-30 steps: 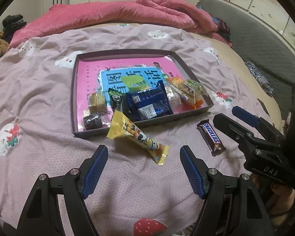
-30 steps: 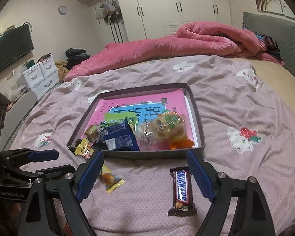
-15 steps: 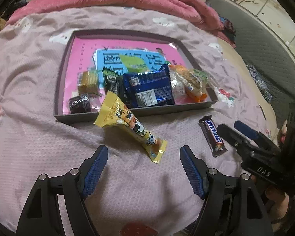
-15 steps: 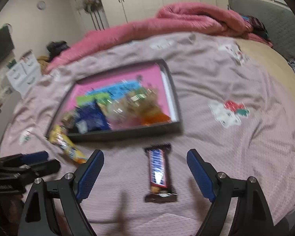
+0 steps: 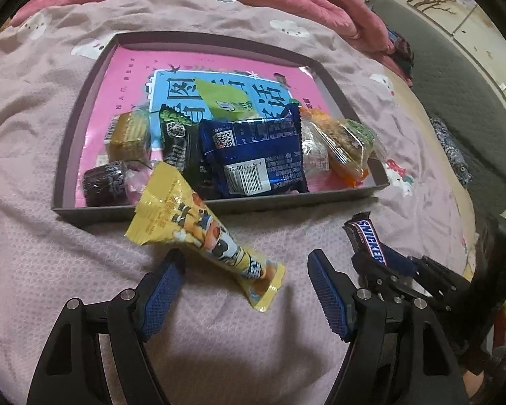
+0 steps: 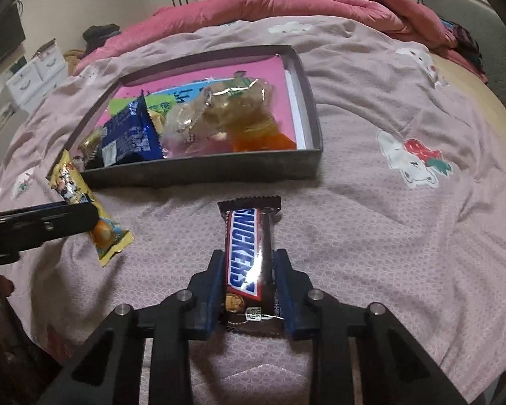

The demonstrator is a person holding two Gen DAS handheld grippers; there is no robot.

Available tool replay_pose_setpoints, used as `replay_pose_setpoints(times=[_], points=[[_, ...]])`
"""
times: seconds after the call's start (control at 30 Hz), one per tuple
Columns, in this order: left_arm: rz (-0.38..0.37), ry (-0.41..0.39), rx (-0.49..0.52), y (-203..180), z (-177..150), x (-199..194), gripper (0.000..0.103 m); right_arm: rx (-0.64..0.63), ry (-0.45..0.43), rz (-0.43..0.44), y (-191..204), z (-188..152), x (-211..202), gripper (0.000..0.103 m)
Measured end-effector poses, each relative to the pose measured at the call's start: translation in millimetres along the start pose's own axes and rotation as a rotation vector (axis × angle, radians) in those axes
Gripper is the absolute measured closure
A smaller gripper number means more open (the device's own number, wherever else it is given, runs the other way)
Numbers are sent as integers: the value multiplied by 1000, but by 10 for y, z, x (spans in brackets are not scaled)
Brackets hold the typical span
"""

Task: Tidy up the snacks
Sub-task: 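Grasp the Snickers bar with the right tool while the left grasps the yellow stick pack, then carry the Snickers with the right tool while the left carries the yellow stick pack over the tray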

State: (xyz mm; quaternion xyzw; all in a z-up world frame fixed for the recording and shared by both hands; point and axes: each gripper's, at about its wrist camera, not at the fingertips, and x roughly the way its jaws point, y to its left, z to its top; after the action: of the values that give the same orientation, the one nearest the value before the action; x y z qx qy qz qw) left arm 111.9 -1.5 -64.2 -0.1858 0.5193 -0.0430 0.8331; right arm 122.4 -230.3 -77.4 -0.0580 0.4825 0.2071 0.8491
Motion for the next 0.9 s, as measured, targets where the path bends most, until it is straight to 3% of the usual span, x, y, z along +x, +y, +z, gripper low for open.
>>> replay_pose_setpoints(times=[0.07,0.13,0.3,0.37,0.67,0.9], points=[[-7,3,-13,9,14,31,41,6,-10,14,-5,1,-39,73],[15,15,-14,16,21,81,64,3,-16,33,26,15,-74,73],[-31,24,-16,50,15,106,74,-21,-56,76,142,61,-217,73],[-43,17,-1,44,-3,52,85,-31,-82,103,192,70,-302,73],[-43,-38,26,137,-78,-338,87,-23,-159,182,316,181,-491,73],[-45,-150,0,263,101,-802,87,-38,-199,203,386,319,-535,73]])
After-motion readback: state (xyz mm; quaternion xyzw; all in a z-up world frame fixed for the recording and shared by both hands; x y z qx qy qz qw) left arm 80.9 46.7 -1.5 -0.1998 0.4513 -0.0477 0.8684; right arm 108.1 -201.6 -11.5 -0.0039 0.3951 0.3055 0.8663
